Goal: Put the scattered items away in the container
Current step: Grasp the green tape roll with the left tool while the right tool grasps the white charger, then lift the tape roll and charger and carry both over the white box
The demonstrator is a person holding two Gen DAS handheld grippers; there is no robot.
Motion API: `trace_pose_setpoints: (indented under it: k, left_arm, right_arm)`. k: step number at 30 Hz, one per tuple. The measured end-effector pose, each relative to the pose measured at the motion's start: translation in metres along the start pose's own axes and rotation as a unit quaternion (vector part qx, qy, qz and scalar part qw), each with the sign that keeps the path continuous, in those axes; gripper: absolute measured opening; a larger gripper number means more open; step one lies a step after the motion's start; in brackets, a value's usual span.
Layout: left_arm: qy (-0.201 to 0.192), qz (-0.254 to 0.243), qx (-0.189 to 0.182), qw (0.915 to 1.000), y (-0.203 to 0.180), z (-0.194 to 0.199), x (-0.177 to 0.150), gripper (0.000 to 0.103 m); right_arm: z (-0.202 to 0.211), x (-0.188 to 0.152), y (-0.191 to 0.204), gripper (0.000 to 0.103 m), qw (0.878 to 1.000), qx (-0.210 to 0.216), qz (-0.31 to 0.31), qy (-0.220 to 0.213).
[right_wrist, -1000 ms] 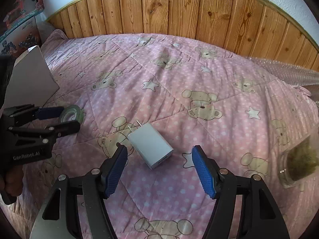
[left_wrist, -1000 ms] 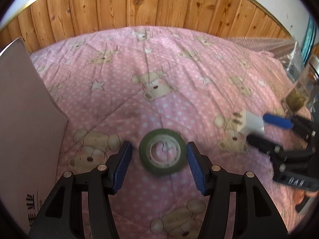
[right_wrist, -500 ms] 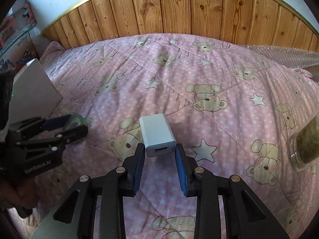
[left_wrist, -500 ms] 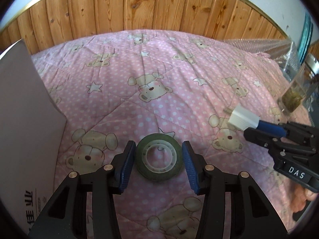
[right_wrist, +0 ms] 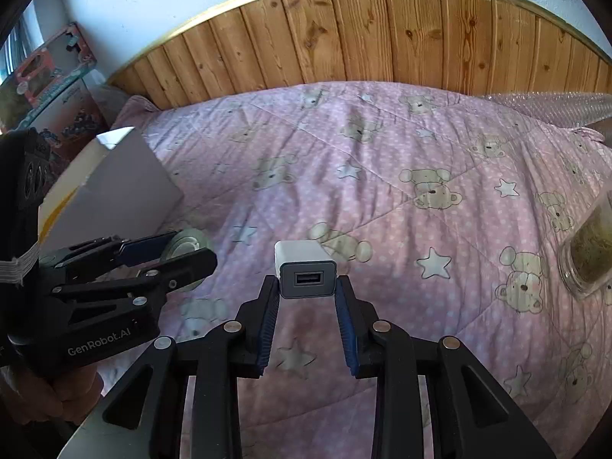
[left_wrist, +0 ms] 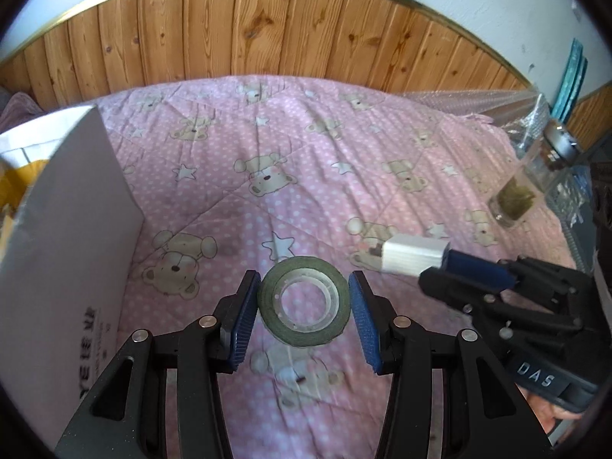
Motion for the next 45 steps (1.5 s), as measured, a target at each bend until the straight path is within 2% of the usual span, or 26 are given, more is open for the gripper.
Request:
trace_pose_setpoints:
  k: [12,20,29,36,45]
  left_arm:
    - [-0.021,0.016,-0.013,0.9996,0.006,0.085,-0.019,0.049]
    - [-0.034,0.028,-0.023,0.9988,0.026,0.136,-0.041,0.049]
    - [-0.055,0.035,-0.011,0.9978,0.062,0.180,-0.054,0.049]
    - [-0.060,0.039,-0.008,0.9974,0.077,0.193,-0.058,0.049]
    - [-0.072,0.046,0.011,0.9962,0.103,0.204,-0.051,0.049]
  right_arm:
    - [0.056,-0.008,0.054,0.031,0.998,0.034,0.000,-0.046]
    - [0.096,-0.012,0.084,0.031,0.996,0.046,0.002,-0.073]
    - [0.121,-0.013,0.124,0.031,0.994,0.063,0.022,-0.088]
    - [0.131,-0.006,0.150,0.031,0.992,0.072,0.042,-0.099]
    - [0.124,-0.003,0.172,0.031,0.991,0.076,0.057,-0.097]
Point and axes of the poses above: each gripper's, at about its wrist camera, not at the fingertips, and z roughly against the way its jaws point, y to its left, x to its top, the point moved 5 cm from there along -z, roughly the way its jaws point, and after that the axes turned 9 degrees about z, right-handed, at the moved point
